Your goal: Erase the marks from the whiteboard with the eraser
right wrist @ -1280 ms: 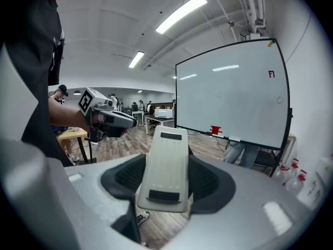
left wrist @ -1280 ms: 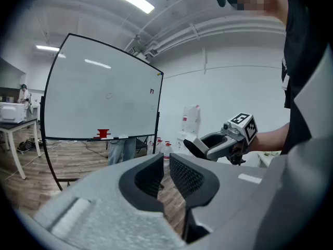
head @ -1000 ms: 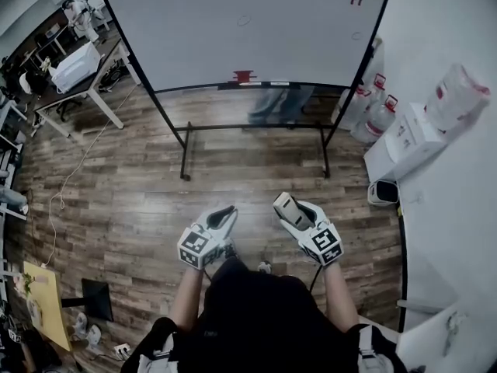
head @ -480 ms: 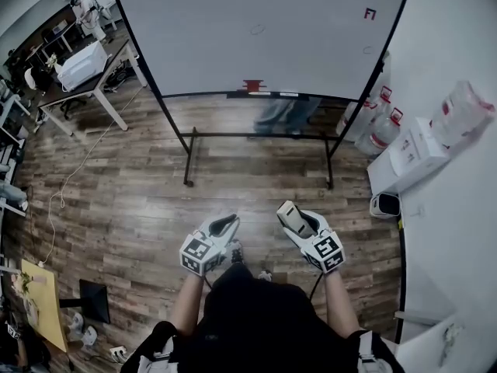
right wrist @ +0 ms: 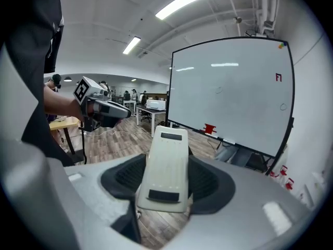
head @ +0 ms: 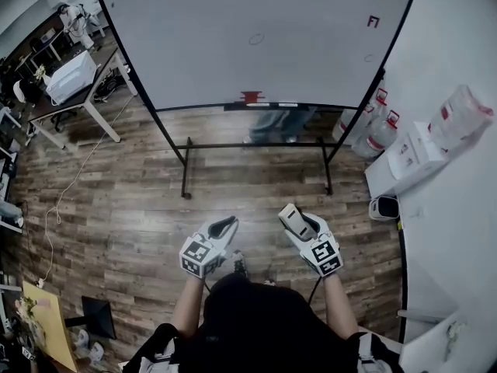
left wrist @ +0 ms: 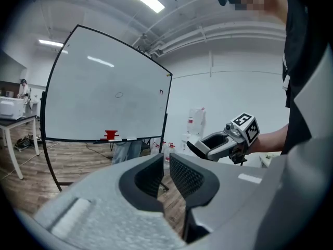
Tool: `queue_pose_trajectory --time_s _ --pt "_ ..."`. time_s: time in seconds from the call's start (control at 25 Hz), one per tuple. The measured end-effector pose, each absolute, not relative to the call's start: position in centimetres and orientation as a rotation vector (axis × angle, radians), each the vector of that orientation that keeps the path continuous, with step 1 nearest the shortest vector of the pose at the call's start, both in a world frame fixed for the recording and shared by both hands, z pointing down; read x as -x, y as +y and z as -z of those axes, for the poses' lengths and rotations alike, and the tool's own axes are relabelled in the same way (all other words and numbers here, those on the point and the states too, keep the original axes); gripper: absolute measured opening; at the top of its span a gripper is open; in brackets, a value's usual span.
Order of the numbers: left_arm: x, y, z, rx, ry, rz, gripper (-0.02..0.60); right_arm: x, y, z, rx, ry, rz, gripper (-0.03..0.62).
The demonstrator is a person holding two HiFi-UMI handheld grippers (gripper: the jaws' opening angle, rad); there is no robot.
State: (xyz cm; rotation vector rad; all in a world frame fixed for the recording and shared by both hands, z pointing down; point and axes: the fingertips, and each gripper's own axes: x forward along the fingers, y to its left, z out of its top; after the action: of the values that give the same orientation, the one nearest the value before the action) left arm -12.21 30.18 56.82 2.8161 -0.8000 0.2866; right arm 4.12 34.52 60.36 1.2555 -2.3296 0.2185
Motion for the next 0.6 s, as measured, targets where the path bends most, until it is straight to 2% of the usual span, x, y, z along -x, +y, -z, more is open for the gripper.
queue_pose_trajectory --time_s 0.6 --pt "17.5 18.9 -58.7 -2.807 -0.769 -0.295 0.044 -1.6 22.9 -61.2 -1.397 -2.285 -0.265 0.259"
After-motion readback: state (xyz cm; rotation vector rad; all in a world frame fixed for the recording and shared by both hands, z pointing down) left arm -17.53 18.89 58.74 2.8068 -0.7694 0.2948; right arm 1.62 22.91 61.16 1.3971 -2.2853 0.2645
